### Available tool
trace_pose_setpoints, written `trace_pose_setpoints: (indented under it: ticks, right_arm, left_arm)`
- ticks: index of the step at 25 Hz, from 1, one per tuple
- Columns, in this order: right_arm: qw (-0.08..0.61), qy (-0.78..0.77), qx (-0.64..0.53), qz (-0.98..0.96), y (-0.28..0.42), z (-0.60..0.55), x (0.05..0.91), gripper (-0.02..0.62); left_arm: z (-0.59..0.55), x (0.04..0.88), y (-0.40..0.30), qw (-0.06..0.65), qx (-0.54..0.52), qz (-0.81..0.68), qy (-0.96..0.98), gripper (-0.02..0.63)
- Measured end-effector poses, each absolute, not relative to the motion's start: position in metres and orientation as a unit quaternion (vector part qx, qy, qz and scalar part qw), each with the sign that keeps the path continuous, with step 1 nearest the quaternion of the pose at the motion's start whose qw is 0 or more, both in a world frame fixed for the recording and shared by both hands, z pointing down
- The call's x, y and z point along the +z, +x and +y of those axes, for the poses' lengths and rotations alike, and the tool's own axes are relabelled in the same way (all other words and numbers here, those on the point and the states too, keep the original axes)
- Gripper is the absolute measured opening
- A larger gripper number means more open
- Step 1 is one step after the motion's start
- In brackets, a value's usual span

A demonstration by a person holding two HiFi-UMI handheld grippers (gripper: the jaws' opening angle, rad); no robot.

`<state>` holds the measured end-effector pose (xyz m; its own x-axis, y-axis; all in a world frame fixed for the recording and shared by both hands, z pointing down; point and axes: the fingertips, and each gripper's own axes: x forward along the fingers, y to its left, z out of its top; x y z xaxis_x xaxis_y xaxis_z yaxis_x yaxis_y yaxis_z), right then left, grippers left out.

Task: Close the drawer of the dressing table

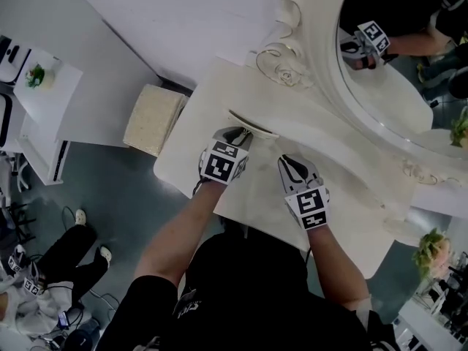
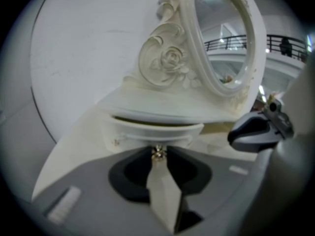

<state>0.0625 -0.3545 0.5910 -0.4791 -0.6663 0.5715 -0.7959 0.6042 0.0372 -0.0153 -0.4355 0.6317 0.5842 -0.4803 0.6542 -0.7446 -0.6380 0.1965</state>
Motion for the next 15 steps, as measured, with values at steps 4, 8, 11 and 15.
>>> trace_pose_setpoints:
  ticks: [4, 8, 11, 15]
  right_arm:
    - [0.265, 0.438, 0.133, -0.849, 0.068, -0.349, 0.591, 0.014]
    - [0.252, 0.448, 0.150, -0.845, 0.073, -0.348, 0.590, 0.006]
    - [0.248, 0.451, 0.156, -0.843, 0.074, -0.345, 0.590, 0.005]
    - [0.244, 0.453, 0.162, -0.842, 0.075, -0.342, 0.589, 0.003]
  left_arm:
    - [-0.442, 0.634, -0.013, 0.230, 0.288, -0.354, 0.859, 0.101]
    - [-0.447, 0.634, -0.011, 0.228, 0.290, -0.351, 0.860, 0.101]
    - [-0.451, 0.634, -0.008, 0.227, 0.290, -0.350, 0.861, 0.101]
    - [-0.457, 0.634, -0.004, 0.224, 0.291, -0.349, 0.863, 0.101]
